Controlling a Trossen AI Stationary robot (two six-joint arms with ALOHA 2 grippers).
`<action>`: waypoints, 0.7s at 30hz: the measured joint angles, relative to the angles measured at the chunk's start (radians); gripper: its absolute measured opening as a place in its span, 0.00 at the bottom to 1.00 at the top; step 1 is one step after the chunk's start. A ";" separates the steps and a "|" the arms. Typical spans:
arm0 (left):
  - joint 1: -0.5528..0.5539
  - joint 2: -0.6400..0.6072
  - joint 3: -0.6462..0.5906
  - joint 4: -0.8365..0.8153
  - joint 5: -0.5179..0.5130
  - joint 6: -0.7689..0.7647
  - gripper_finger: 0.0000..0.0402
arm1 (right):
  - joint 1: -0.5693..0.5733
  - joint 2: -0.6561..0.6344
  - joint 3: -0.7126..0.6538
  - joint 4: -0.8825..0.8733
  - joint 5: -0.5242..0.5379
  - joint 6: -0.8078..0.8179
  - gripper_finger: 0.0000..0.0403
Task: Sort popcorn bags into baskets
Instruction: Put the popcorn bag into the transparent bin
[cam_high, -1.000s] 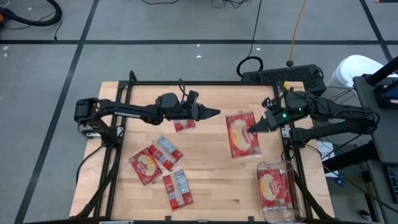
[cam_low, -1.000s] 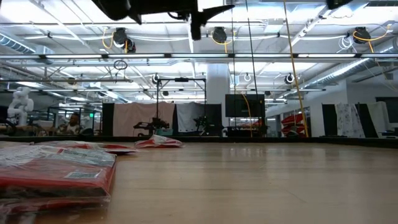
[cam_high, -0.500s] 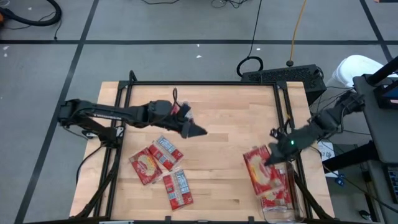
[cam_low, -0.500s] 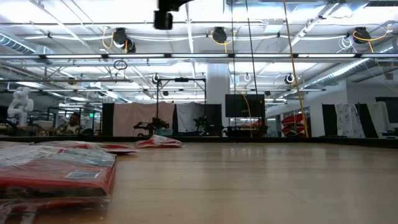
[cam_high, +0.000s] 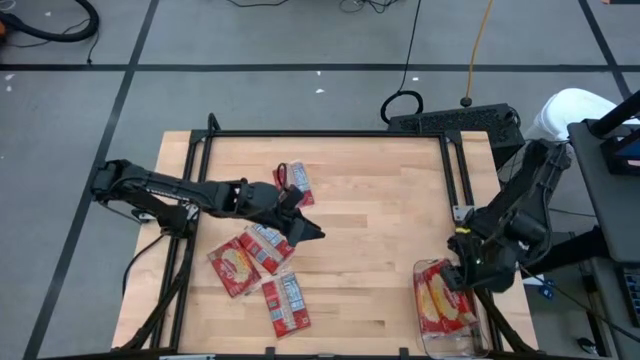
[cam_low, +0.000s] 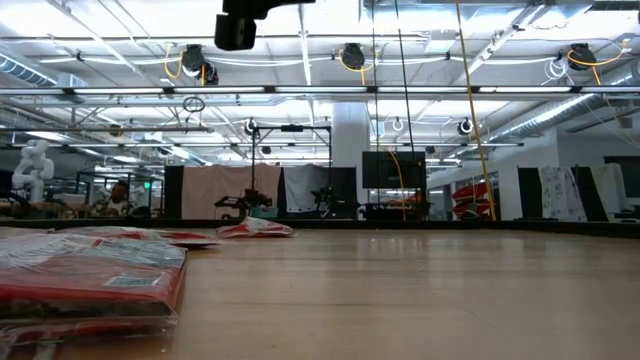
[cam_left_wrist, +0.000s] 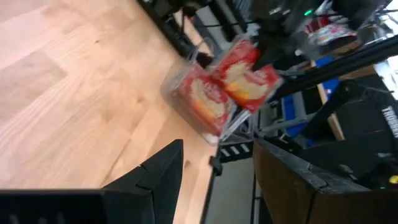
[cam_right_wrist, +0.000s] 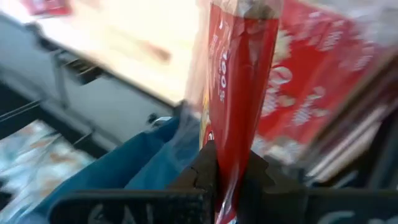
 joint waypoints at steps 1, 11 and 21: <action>0.000 0.000 0.000 0.002 0.000 0.000 0.49 | 0.011 0.014 0.000 -0.014 0.000 0.015 0.04; 0.001 0.000 0.000 0.004 -0.033 0.007 0.49 | 0.029 0.110 0.000 -0.041 0.049 0.030 0.05; 0.005 0.000 0.000 0.004 -0.033 0.003 0.49 | -0.010 0.125 -0.116 0.148 0.008 0.035 0.08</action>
